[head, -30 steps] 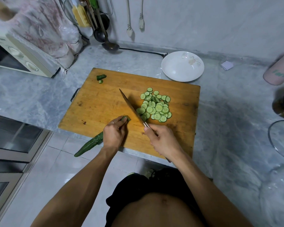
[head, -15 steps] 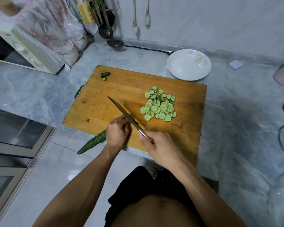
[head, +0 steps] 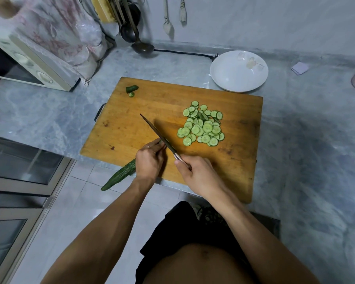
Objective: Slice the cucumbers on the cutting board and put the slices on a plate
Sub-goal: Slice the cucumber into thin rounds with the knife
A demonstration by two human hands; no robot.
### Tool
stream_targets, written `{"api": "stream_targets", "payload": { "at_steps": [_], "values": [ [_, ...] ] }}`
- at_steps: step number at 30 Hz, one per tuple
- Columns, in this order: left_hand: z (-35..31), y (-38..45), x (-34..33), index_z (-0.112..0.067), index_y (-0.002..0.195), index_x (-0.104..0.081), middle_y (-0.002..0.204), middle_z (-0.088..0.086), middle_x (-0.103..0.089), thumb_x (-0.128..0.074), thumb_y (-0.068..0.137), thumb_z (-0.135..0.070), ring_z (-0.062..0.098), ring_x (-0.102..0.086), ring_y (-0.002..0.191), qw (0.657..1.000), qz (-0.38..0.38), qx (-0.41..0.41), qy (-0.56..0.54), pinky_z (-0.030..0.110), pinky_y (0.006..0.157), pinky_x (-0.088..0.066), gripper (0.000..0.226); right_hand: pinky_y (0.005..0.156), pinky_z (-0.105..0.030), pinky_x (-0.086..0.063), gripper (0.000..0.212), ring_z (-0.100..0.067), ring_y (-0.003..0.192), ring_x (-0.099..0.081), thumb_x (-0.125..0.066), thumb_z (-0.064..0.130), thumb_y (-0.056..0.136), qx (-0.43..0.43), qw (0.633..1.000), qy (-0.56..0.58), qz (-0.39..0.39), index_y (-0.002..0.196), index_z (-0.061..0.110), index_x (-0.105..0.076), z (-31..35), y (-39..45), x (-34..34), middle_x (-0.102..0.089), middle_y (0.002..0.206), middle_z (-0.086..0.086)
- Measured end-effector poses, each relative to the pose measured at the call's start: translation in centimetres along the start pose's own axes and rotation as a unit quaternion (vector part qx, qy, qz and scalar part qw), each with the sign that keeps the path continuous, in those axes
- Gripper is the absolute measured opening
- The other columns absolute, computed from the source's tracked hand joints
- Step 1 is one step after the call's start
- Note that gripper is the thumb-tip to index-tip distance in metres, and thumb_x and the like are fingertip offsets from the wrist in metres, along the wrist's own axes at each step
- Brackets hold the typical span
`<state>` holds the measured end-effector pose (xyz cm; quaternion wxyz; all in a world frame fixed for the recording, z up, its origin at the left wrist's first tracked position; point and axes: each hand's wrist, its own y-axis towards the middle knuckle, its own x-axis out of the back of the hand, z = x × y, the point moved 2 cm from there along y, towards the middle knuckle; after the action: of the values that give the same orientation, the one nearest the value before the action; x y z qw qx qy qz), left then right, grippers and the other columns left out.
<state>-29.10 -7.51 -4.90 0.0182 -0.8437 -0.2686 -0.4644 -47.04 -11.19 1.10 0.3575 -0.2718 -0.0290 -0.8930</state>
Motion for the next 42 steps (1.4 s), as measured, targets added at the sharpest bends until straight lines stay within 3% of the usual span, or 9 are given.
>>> {"api": "stream_targets", "payload": {
  "at_steps": [7, 11, 17, 20, 22, 26, 33, 38, 42],
  "values": [
    [-0.2, 0.0, -0.2, -0.008, 0.101, -0.077, 0.11, 0.011, -0.072, -0.069, 0.08, 0.001, 0.023, -0.07, 0.096, 1.0, -0.015, 0.011, -0.006, 0.013, 0.089, -0.043, 0.024, 0.052, -0.032, -0.032, 0.028, -0.012, 0.051, -0.038, -0.051, 0.035, 0.102, -0.004, 1.0, -0.005, -0.016, 0.08, 0.02, -0.057, -0.4, 0.1, 0.6, -0.042, 0.054, 0.004],
    [0.0, -0.1, -0.2, -0.009, 0.1, -0.077, 0.11, 0.01, -0.071, -0.072, 0.08, 0.0, 0.023, -0.071, 0.094, 1.0, -0.014, 0.014, -0.002, 0.018, 0.086, -0.047, 0.023, 0.042, -0.019, -0.024, 0.03, -0.007, 0.044, -0.037, -0.051, 0.036, 0.103, -0.024, 0.999, -0.002, -0.03, 0.083, 0.017, -0.062, -1.0, 0.3, 1.8, -0.04, 0.052, 0.007],
    [0.2, 0.1, 0.0, -0.008, 0.102, -0.077, 0.111, 0.009, -0.071, -0.07, 0.082, 0.0, 0.022, -0.07, 0.095, 1.0, -0.01, 0.004, -0.01, 0.015, 0.087, -0.046, 0.022, 0.047, -0.029, -0.027, 0.028, -0.013, 0.051, -0.032, -0.051, 0.037, 0.102, 0.013, 1.0, 0.008, -0.004, 0.081, 0.021, -0.059, 0.1, -0.4, 2.1, -0.038, 0.055, 0.002],
    [-0.1, 0.0, 0.3, -0.006, 0.097, -0.077, 0.104, 0.01, -0.074, -0.067, 0.081, 0.003, 0.024, -0.071, 0.087, 1.0, -0.01, -0.002, -0.017, 0.012, 0.079, -0.043, 0.02, 0.05, -0.035, -0.03, 0.028, -0.016, 0.054, -0.034, -0.05, 0.038, 0.102, 0.022, 1.0, 0.004, 0.015, 0.086, 0.017, -0.06, 0.9, -0.8, 1.6, -0.04, 0.057, -0.001],
    [-0.1, 0.0, 0.3, -0.006, 0.094, -0.077, 0.101, 0.01, -0.074, -0.066, 0.082, 0.002, 0.025, -0.071, 0.082, 1.0, -0.008, -0.001, -0.016, 0.015, 0.074, -0.044, 0.019, 0.05, -0.034, -0.031, 0.029, -0.015, 0.054, -0.036, -0.049, 0.039, 0.102, 0.018, 1.0, 0.002, 0.02, 0.089, 0.016, -0.062, 1.0, -1.0, 1.4, -0.043, 0.058, 0.0],
    [0.3, 0.0, 0.1, -0.006, 0.097, -0.077, 0.106, 0.009, -0.074, -0.064, 0.083, 0.0, 0.022, -0.071, 0.088, 1.0, -0.001, 0.005, -0.024, 0.023, 0.079, -0.051, 0.02, 0.05, -0.038, -0.031, 0.035, -0.024, 0.056, -0.037, -0.049, 0.039, 0.101, 0.016, 1.0, 0.005, 0.009, 0.078, 0.014, -0.052, 0.9, -1.1, 1.4, -0.041, 0.056, 0.0],
    [0.0, 0.0, 0.2, -0.006, 0.095, -0.076, 0.102, 0.011, -0.074, -0.061, 0.084, -0.003, 0.025, -0.071, 0.083, 0.999, 0.004, 0.018, -0.03, 0.016, 0.074, -0.046, 0.02, 0.049, -0.036, -0.03, 0.031, -0.019, 0.054, -0.037, -0.049, 0.038, 0.102, 0.009, 1.0, 0.002, 0.014, 0.088, 0.013, -0.061, 1.2, -0.9, 1.1, -0.04, 0.056, 0.001],
    [0.1, 0.1, 0.2, -0.006, 0.099, -0.077, 0.113, 0.008, -0.071, -0.054, 0.082, -0.015, 0.021, -0.071, 0.092, 1.0, 0.007, 0.014, -0.027, 0.03, 0.083, -0.056, 0.03, 0.049, -0.033, -0.029, 0.033, -0.015, 0.053, -0.034, -0.05, 0.039, 0.102, 0.001, 0.999, 0.025, 0.022, 0.074, 0.022, -0.054, 0.6, 0.0, 0.8, -0.038, 0.057, 0.004],
    [0.0, 0.1, 0.1, -0.006, 0.101, -0.076, 0.112, 0.009, -0.071, -0.064, 0.083, -0.001, 0.022, -0.071, 0.095, 0.999, 0.001, 0.015, -0.031, 0.022, 0.088, -0.051, 0.023, 0.049, -0.032, -0.03, 0.037, -0.014, 0.052, -0.033, -0.05, 0.04, 0.102, -0.016, 0.999, 0.027, 0.025, 0.066, 0.032, -0.048, 0.0, 1.0, 0.3, -0.037, 0.056, 0.005]
  ]
}}
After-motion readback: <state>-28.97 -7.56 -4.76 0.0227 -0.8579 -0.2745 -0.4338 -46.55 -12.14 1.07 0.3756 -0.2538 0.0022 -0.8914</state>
